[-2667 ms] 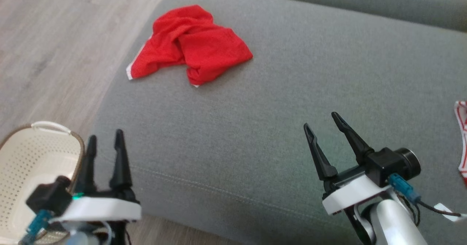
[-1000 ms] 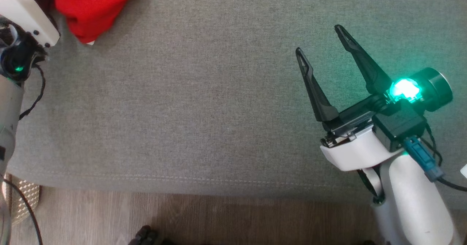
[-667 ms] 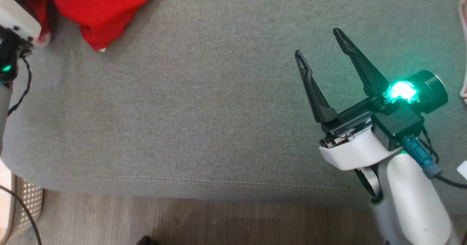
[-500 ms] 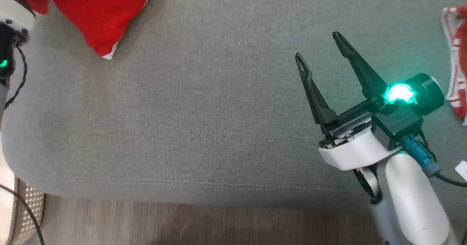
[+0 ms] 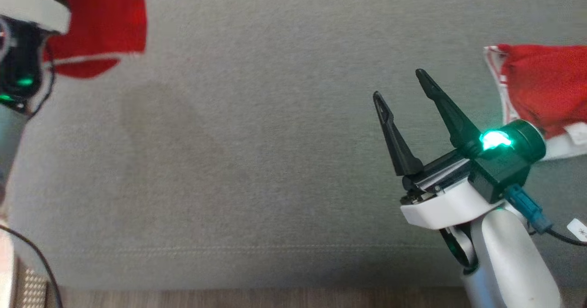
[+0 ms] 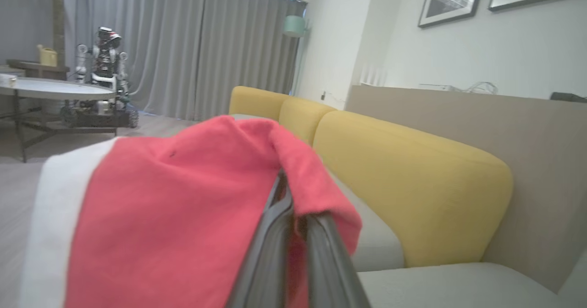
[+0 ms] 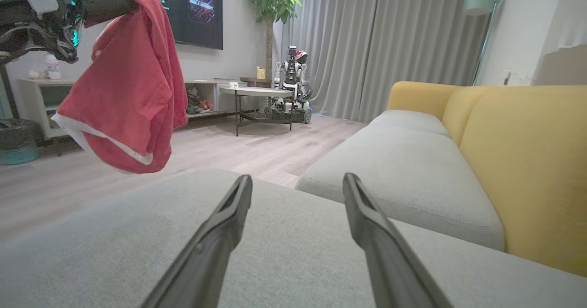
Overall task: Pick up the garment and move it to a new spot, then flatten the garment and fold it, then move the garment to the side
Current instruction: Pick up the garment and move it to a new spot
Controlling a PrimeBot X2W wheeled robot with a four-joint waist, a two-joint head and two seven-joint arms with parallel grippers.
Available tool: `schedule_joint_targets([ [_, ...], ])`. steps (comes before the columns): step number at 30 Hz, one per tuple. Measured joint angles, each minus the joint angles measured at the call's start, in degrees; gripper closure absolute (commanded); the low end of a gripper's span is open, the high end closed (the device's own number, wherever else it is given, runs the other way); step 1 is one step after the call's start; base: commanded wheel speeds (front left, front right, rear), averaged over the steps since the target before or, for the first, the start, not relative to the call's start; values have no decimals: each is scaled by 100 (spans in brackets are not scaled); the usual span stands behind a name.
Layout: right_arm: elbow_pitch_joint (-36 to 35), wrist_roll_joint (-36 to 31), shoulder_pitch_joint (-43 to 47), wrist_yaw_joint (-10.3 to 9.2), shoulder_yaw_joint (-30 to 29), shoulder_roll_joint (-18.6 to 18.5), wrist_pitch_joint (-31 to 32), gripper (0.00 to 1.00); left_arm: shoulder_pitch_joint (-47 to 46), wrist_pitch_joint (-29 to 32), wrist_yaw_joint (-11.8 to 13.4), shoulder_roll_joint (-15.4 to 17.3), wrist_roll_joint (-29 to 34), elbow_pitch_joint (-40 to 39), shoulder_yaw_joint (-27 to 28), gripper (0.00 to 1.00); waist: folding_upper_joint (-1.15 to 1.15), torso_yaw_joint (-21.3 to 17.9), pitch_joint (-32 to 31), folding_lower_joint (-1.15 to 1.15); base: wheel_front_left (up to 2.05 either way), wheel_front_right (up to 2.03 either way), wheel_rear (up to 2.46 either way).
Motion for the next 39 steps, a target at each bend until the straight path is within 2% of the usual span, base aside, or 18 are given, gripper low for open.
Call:
schedule_joint_targets([
  [4, -10, 42, 5, 0, 4, 0, -7, 0, 140, 142, 465, -9, 332, -748, -253, 100, 0, -292, -85, 0, 0, 0, 0],
  [5, -10, 42, 5, 0, 4, 0, -7, 0, 140, 142, 465, -9, 332, -748, -253, 100, 0, -292, -85, 0, 0, 0, 0],
  [8, -68, 53, 8, 0, 12, 1, -30, 0, 162, 392, 890, -19, 717, -1020, -592, 100, 0, -546, -84, 0, 0, 0, 0],
  [11, -133, 101, 6, 0, 4, 2, -54, 0, 258, 602, 1139, -105, 1113, -1079, -999, 100, 0, -830, -32, 0, 0, 0, 0],
  [15, -332, 235, -26, 0, -33, 2, -107, 0, 327, 743, 1257, -500, 1386, -976, -1417, 100, 0, -1234, 83, 0, 0, 0, 0],
  [20, -472, 301, -30, 0, -98, 3, -109, 0, 328, 757, 1267, -1356, 1552, -630, -1935, 100, 0, -1707, 226, 0, 0, 0, 0],
  [21, -477, 321, -30, 0, -120, 4, -112, 0, 337, 757, 1193, -1547, 1556, -554, -2060, 91, 0, -1785, 250, 0, 0, 0, 0],
  [22, -477, 343, -30, 0, -133, 4, -129, 0, 348, 759, 1133, -1722, 1599, -469, -2221, 0, 0, -1860, 272, 0, 0, 0, 0],
  [26, -477, 354, -26, 0, -193, 4, -151, 0, 488, 690, 1040, -2214, 1809, -213, -2652, 0, 0, -2029, 327, 0, 0, 0, 0],
  [30, -459, 393, -21, 0, -287, 5, -158, 0, 677, 460, 1043, -2287, 1786, -91, -2649, 0, 0, -1913, 281, 0, 0, 0, 0],
  [34, -341, 392, -9, 0, -290, 7, -159, 0, 764, 172, 1127, -2094, 1642, -167, -2273, 0, 0, -1625, 131, 0, 0, 0, 0],
  [39, -204, 388, 112, 0, -319, 8, -158, 0, 1218, -2, 1272, -1527, 1484, -678, -1519, 0, 0, -1288, -109, 0, 0, 0, 0],
])
